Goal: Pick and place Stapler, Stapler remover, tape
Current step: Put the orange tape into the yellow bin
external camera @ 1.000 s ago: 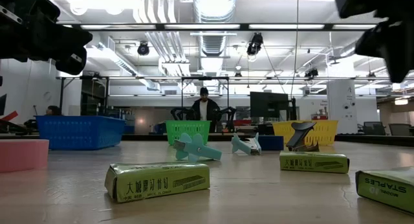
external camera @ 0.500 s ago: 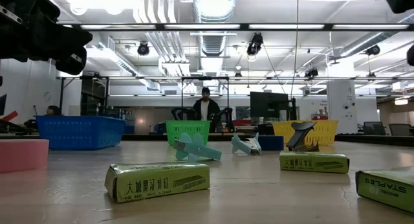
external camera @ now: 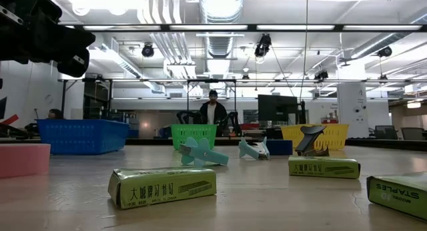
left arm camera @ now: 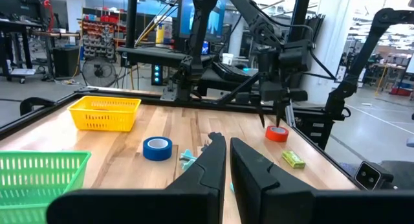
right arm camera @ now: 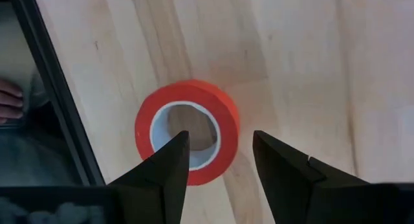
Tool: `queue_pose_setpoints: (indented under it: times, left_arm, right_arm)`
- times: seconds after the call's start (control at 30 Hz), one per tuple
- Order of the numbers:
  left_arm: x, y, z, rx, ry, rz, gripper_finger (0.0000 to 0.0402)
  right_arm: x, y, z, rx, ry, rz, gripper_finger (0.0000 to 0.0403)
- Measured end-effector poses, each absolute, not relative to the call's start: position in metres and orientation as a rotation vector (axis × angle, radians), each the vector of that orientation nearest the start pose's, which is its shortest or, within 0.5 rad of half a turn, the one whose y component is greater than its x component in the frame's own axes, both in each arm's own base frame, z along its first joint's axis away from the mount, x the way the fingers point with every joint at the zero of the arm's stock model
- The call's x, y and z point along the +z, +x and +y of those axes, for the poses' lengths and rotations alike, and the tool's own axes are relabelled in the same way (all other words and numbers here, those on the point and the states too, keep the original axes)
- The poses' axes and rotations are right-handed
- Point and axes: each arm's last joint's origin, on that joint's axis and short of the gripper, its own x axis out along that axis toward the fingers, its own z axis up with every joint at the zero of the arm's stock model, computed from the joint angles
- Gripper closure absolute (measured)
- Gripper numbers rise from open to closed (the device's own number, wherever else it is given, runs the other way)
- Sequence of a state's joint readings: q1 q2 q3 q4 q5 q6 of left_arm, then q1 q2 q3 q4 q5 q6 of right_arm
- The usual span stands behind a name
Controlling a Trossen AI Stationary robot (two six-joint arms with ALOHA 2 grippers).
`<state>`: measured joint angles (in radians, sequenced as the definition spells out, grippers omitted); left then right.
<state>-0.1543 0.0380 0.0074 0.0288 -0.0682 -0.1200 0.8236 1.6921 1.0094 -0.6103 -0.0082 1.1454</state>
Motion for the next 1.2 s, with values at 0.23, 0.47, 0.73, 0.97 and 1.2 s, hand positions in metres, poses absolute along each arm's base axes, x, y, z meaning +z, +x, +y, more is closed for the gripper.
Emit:
queue_pose_setpoints:
  times: [0.23,0.47,0.73,0.97,1.2]
  left_arm:
    - [0.166,0.099,-0.013,-0.085,-0.120,0.007,0.0376]
    - [0.166,0.099,-0.013,-0.086,-0.120,0.007,0.0376]
    - [0.166,0.099,-0.013,-0.085,-0.120,0.007,0.0376]
    - [0.166,0.099,-0.013,-0.086,-0.120,0.007,0.0376]
    - [0.166,0.099,-0.013,-0.086,-0.120,0.007,0.0376]
  right_arm:
    - [0.156,0.207,0.225,-0.071,0.375,1.425,0.0246]
    - [0.153,0.207,0.224,-0.075,0.350,1.428,0.0280]
    - [0.146,0.208,0.224,-0.080,0.330,1.441,0.0321]
    - [0.147,0.210,0.221,-0.074,0.316,1.442,0.0358]
    - [0.149,0.221,0.203,-0.102,0.257,1.473,0.0354]
